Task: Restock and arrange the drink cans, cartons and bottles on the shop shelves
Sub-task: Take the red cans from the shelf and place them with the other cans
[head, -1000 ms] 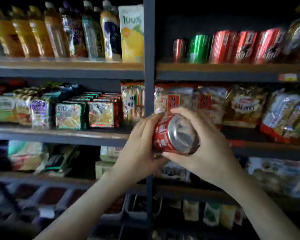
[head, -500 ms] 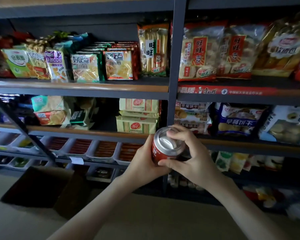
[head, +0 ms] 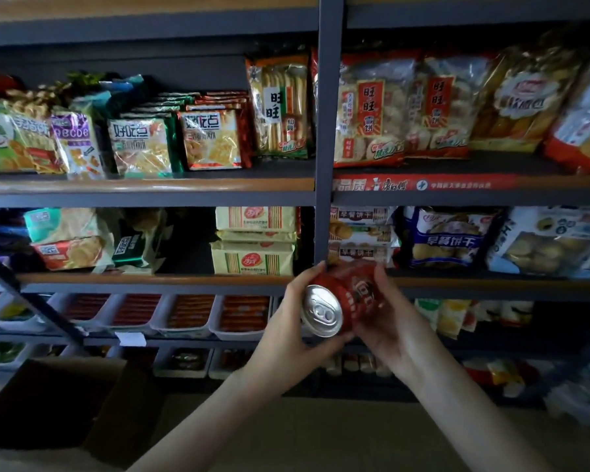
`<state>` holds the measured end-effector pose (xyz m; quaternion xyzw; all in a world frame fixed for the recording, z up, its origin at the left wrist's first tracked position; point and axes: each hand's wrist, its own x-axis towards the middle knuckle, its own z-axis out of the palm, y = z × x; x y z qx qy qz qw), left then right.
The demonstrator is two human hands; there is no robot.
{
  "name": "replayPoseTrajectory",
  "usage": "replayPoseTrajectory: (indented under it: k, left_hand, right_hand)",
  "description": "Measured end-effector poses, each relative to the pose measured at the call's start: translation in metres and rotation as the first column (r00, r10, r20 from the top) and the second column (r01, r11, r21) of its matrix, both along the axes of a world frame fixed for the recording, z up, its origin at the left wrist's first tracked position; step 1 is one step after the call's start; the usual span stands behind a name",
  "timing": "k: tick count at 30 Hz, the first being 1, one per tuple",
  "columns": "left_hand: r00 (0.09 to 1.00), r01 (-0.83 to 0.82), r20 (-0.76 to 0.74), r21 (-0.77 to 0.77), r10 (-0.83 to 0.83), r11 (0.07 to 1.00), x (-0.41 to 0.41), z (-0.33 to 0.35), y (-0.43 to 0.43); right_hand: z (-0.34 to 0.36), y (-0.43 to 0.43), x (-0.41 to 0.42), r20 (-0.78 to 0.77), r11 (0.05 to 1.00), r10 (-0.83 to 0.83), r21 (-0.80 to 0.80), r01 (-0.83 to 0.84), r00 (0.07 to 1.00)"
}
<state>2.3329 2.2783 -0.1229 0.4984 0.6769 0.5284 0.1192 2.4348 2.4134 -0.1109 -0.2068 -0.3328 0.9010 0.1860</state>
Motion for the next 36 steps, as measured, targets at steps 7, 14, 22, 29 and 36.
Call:
replayPoseTrajectory:
  k: [7,14,22,29,36]
  left_hand:
    - [0.992,-0.084,-0.098,-0.082,0.075,0.993,0.008,-0.001,0.035]
    - [0.958,-0.108,0.225,-0.288,0.177,0.951,0.022,-0.028,0.054]
    - [0.885,-0.013,0.429,-0.37,0.183,0.929,0.026,-0.017,0.061]
    - [0.997,0.069,-0.01,-0.218,-0.072,0.974,0.031,-0.009,0.043]
    - [0.973,-0.083,-0.223,-0.083,0.062,0.993,0.029,-0.017,0.042]
  right_hand:
    - [-0.02,0.032,0.027,0.311,0.831,-0.075,0.544,-0.113,0.947]
    - [-0.05,0.048,0.055,0.335,0.581,0.143,0.734,-0.353,0.931]
    - [-0.029,0.054,0.048,0.421,0.811,0.271,0.384,-0.441,0.866]
    - [-0.011,0.063,0.025,0.219,0.97,0.232,-0.123,-0.209,0.948]
    - [-0.017,0.057,0.023,0.322,0.933,0.328,0.036,-0.357,0.888]
